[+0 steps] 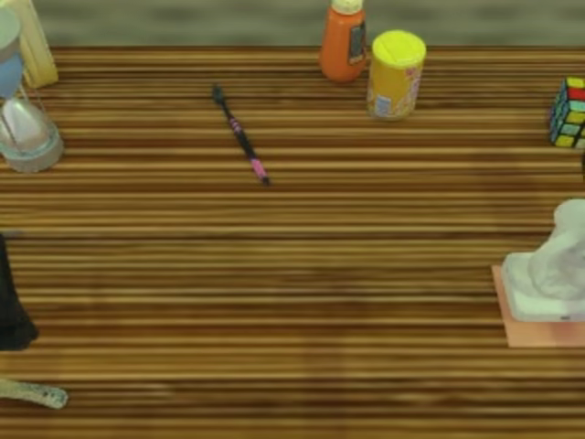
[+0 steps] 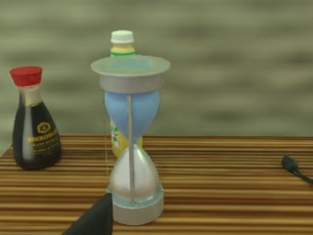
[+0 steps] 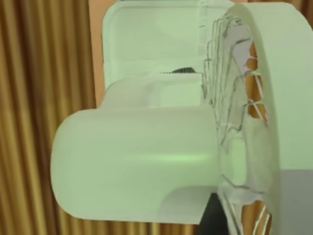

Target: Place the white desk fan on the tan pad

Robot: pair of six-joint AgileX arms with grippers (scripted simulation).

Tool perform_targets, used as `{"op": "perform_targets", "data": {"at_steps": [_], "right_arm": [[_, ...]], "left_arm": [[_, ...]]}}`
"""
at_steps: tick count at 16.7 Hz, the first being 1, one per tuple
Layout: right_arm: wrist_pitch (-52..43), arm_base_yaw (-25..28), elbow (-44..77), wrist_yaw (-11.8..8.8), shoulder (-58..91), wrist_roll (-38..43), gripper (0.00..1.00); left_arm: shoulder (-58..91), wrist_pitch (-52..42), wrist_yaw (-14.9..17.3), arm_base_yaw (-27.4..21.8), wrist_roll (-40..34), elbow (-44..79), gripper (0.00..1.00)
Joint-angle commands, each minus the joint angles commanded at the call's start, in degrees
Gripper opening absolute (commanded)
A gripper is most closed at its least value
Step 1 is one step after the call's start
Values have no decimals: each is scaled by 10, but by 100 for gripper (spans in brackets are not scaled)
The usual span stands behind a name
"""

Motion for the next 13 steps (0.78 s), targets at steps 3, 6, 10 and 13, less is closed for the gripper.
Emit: {"op": "perform_targets", "data": {"at_steps": [3,6,10,13], "right_arm": [[0,0,0,0,0,0,0],[0,0,0,0,0,0,23],[0,0,0,0,0,0,53],[0,0,0,0,0,0,75]], "left_arm": [[0,0,0,0,0,0,100],[0,0,0,0,0,0,100],[0,0,0,0,0,0,100],[0,0,0,0,0,0,100]]}}
